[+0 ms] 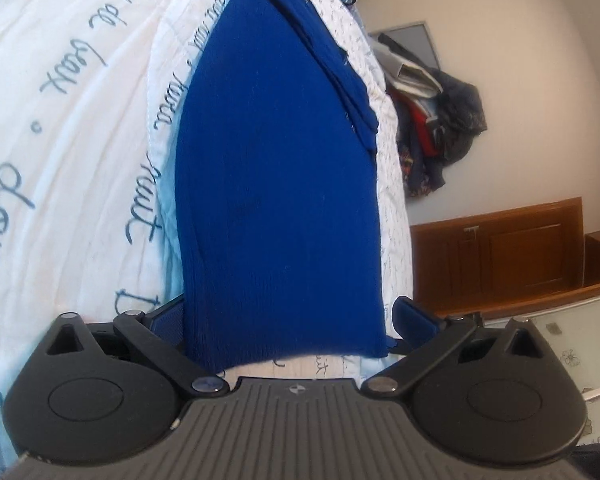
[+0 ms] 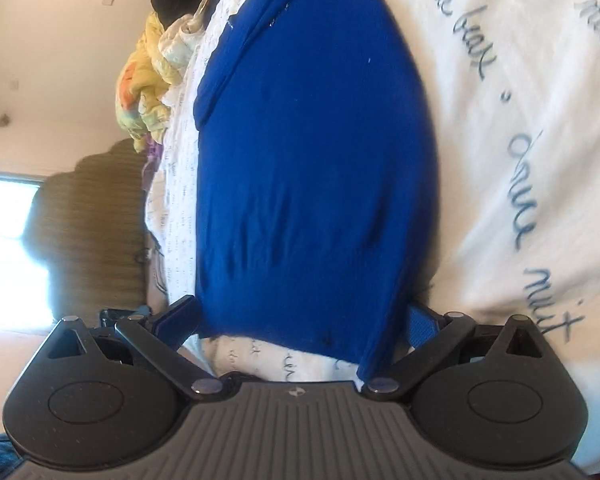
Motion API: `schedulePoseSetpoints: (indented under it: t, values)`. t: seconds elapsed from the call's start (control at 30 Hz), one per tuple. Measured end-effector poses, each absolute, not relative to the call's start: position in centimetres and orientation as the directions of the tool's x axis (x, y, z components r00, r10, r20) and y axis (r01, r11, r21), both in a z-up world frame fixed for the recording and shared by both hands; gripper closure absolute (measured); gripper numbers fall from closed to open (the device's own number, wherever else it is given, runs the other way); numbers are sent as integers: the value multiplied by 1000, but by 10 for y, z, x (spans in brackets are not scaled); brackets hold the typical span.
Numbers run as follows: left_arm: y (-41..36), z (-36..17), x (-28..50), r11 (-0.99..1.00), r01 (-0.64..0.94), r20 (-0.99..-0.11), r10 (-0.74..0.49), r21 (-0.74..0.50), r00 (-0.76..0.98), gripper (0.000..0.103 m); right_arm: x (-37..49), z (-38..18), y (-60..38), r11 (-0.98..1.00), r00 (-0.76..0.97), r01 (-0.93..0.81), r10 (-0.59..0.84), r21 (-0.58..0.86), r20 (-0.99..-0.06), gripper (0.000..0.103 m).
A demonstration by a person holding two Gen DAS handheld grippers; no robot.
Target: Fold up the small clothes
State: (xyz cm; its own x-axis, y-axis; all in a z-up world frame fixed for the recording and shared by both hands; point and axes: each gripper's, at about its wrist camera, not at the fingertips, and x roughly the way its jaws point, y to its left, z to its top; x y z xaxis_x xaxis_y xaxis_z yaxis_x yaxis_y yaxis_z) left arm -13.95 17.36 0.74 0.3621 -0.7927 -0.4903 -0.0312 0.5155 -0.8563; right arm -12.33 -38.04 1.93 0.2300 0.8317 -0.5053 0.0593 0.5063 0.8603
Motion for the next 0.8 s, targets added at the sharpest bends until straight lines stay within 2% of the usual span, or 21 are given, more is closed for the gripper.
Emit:
schedulePoseSetpoints:
  t: [0.1, 0.13, 0.17, 0.23, 0.27, 0.3, 0.33, 0.43, 0.5, 0.63, 0.8]
  values:
    - [167, 9, -143, 543, -33, -517, -776, -839, 361, 10, -128, 19, -380, 492, 272, 73, 827, 867, -492, 0]
    - [166, 10, -144, 561, -35, -534, -764, -827, 363, 20, -130, 19, -380, 492, 286, 75, 823, 867, -491, 1]
    - [165, 13, -141, 587, -43, -560, -744, -808, 364, 27, -132, 19, -381, 502, 302, 71, 812, 862, -499, 7]
    - [163, 15, -140, 638, -51, -612, -708, -768, 353, 62, -134, 22, -381, 558, 320, 80, 770, 826, -552, 37]
    - [164, 16, -138, 662, -59, -638, -689, -747, 344, 70, -134, 21, -380, 605, 313, 93, 736, 791, -600, 72]
    - [164, 15, -138, 678, -68, -657, -675, -732, 335, 86, -134, 18, -377, 639, 306, 98, 710, 763, -634, 96]
    - [165, 14, -136, 692, -81, -676, -663, -717, 321, 100, -135, 15, -378, 634, 309, 100, 712, 766, -630, 97]
    - [164, 21, -132, 728, -76, -710, -631, -681, 312, 99, -136, 14, -380, 637, 326, 88, 708, 766, -626, 98]
    - [158, 34, -125, 747, -20, -709, -623, -665, 330, 100, -133, 22, -379, 631, 361, 57, 709, 774, -605, 98]
    - [149, 78, -79, 714, 134, -618, -672, -687, 407, 100, -101, 52, -380, 548, 456, -29, 752, 836, -477, 98]
    - [137, 124, 42, 724, 267, -500, -650, -636, 572, 100, 12, 81, -384, 450, 578, -135, 759, 883, -299, 98]
